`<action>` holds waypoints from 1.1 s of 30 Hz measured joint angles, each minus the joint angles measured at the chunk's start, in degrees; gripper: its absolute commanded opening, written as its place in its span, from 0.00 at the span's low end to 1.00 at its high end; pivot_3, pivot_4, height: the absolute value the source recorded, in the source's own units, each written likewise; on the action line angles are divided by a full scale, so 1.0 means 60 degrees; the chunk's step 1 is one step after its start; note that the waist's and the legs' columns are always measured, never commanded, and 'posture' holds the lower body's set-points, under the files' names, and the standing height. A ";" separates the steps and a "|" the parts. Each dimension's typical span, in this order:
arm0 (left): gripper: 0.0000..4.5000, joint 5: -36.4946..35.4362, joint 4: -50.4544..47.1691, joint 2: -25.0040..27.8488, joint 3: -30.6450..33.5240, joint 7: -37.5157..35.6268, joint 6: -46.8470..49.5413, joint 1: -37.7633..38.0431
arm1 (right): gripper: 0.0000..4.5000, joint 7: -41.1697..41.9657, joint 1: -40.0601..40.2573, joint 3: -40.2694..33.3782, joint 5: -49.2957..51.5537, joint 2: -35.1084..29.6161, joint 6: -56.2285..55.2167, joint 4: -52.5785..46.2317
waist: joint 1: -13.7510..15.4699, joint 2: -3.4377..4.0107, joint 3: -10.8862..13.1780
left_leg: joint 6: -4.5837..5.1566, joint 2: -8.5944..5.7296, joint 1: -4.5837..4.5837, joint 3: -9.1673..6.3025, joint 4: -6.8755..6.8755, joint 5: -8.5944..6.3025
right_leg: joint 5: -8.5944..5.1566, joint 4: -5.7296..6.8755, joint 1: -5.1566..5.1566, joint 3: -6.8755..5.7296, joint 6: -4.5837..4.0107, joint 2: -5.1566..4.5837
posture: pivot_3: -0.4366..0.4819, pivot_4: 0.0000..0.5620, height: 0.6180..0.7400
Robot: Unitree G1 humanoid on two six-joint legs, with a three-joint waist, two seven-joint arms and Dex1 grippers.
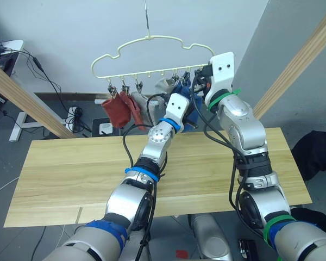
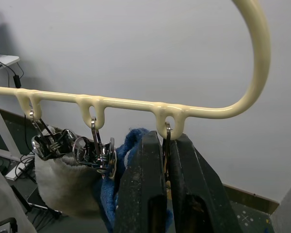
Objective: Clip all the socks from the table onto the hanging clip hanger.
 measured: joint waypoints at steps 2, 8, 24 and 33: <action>0.01 0.0022 0.0099 -0.0028 -0.0003 0.0016 -0.0130 -0.0022 | 0.00 0.0000 0.0000 0.0000 0.0000 0.0002 0.0018 -0.0017 | -0.0005 0.0000 0.0000 | 0.0000 0.0000 0.0000 0.0000 0.0000 0.0000 | 0.0000 0.0000 0.0000 -0.0002 0.0000 0.0000 | 0.09 0.50 0.58; 0.01 0.0062 0.0340 -0.0078 0.0001 0.0065 -0.0339 -0.0294 | 0.00 0.0001 0.0005 0.0000 0.0002 0.0007 0.0111 -0.0076 | -0.0013 0.0000 0.0000 | 0.0000 0.0000 0.0000 0.0000 0.0000 0.0000 | 0.0000 0.0000 0.0000 -0.0002 0.0000 0.0000 | 0.09 0.50 0.58; 0.01 0.0062 0.0413 -0.0105 0.0208 0.0212 -0.0554 -0.0422 | 0.00 0.0014 0.0020 0.0012 -0.0005 0.0000 0.0224 -0.0136 | -0.0018 0.0000 0.0000 | -0.0001 0.0000 -0.0001 0.0000 0.0000 0.0000 | 0.0000 0.0000 0.0000 -0.0002 0.0000 0.0000 | 0.09 0.49 0.58; 0.17 0.0021 0.0412 -0.0216 0.0373 0.0215 -0.0528 -0.0513 | 0.53 -0.0005 0.0047 -0.0012 0.0203 0.0084 0.0363 -0.0265 | -0.0017 0.0000 0.0000 | 0.0000 0.0000 -0.0001 0.0000 0.0000 0.0000 | 0.0000 0.0001 0.0000 -0.0001 0.0000 0.0000 | 0.09 0.49 0.58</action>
